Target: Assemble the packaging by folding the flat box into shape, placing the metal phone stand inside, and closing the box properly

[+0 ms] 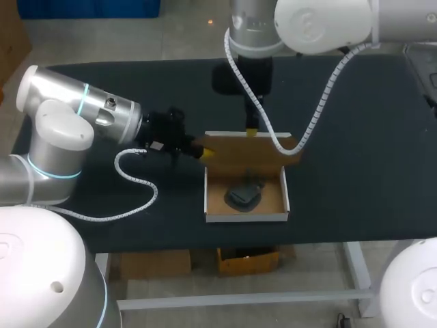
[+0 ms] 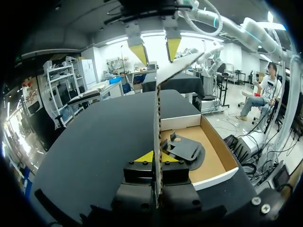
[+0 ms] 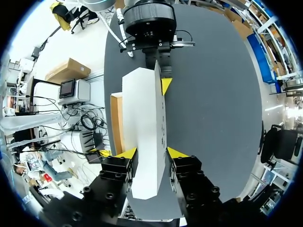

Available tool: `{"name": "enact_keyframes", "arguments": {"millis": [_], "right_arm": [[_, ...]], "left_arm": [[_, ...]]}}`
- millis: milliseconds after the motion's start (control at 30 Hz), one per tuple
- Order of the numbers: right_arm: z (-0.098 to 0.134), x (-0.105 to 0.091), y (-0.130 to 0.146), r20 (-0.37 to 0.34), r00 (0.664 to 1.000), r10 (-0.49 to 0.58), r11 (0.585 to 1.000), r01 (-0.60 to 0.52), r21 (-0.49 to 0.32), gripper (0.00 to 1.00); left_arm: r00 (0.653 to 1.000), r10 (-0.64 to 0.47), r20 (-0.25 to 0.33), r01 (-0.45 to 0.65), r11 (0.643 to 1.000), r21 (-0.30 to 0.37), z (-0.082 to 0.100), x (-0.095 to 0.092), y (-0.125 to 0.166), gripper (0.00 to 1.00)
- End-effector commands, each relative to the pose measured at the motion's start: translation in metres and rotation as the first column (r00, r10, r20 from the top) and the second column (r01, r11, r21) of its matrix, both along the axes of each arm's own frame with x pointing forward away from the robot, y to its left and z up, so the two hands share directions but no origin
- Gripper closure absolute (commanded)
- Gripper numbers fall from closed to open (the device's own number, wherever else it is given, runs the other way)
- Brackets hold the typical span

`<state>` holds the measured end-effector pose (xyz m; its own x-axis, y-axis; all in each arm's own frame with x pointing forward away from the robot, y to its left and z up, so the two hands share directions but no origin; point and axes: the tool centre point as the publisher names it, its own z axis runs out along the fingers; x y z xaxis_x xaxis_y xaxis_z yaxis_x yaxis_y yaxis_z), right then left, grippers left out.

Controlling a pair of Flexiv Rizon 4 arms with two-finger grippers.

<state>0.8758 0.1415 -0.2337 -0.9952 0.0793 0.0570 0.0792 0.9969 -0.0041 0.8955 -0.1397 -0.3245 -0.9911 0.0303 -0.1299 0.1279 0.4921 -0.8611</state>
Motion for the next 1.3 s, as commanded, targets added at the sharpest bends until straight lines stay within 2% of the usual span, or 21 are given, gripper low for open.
{"name": "enact_keyframes", "arguments": {"millis": [33, 333, 1300], "right_arm": [[-0.003, -0.001, -0.001, -0.006, 1.0, 0.003, 1.0, -0.003, 0.003, 0.64], [-0.008, -0.003, 0.0, -0.018, 1.0, 0.005, 1.0, -0.005, 0.003, 0.61], [-0.025, 0.011, 0.005, -0.058, 0.998, 0.032, 0.999, -0.032, 0.005, 0.62]], "left_arm": [[1.0, 0.001, 0.003, -0.001, 1.0, -0.002, -0.001, -0.001, 0.0, 1.0], [1.0, 0.001, 0.003, -0.001, 1.0, -0.002, -0.001, -0.001, 0.0, 1.0], [1.0, 0.001, 0.003, -0.001, 1.0, -0.002, -0.001, -0.001, 0.0, 1.0]]}}
